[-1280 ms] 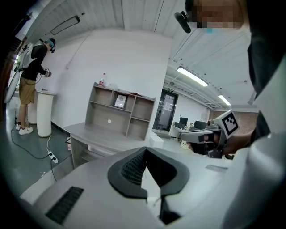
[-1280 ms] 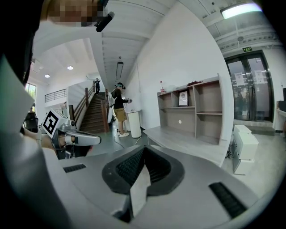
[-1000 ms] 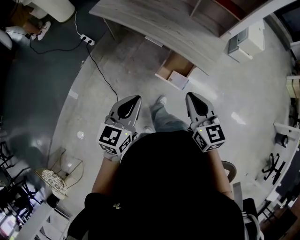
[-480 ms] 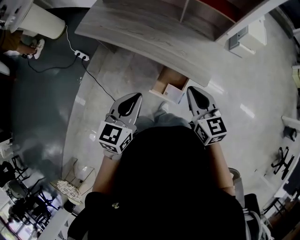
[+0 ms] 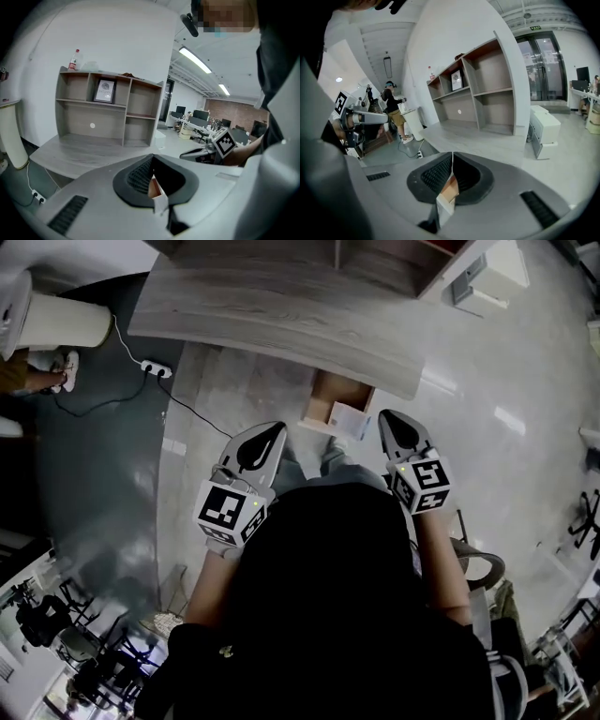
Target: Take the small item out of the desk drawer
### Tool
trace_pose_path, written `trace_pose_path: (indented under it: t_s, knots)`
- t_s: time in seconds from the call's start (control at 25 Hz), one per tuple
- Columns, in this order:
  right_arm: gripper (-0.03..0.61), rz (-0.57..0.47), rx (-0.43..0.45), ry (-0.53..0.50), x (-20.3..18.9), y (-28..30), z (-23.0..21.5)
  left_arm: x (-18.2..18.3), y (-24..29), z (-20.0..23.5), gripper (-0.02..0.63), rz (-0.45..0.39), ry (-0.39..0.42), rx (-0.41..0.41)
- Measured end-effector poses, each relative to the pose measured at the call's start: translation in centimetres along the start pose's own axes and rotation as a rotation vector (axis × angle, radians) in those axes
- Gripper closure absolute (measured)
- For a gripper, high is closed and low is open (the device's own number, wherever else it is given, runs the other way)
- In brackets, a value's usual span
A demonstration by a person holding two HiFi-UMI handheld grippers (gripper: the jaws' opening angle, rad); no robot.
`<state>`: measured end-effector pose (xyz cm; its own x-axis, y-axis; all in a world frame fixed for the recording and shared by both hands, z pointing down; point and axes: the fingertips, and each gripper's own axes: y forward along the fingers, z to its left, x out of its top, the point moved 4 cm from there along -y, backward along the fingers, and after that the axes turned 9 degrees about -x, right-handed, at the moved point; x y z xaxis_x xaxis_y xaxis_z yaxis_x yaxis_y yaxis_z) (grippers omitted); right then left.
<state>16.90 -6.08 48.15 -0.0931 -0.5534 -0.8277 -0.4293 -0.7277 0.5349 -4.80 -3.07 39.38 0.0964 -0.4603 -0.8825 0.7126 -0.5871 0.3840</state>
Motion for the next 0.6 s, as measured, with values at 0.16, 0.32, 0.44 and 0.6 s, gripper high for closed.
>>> trace_pose_path:
  t_s: [0.16, 0.32, 0.44, 0.6]
  knots:
    - [0.58, 0.056, -0.055, 0.027, -2.3, 1.4, -0.5, 0.4, 0.5, 1.7, 0.604, 0.044, 0.021, -0.055]
    - [0.58, 0.112, -0.114, 0.072, -5.4, 2.7, -0.6, 0.4, 0.4, 3.5, 0.604, 0.078, 0.03, -0.097]
    - [0.58, 0.154, -0.165, 0.116, -8.2, 3.5, -1.2, 0.1, 0.2, 4.0, 0.604, 0.096, 0.043, -0.121]
    - [0.578, 0.209, -0.213, 0.168, -11.3, 4.8, -2.2, -0.3, -0.4, 4.7, 0.604, 0.116, 0.051, -0.13]
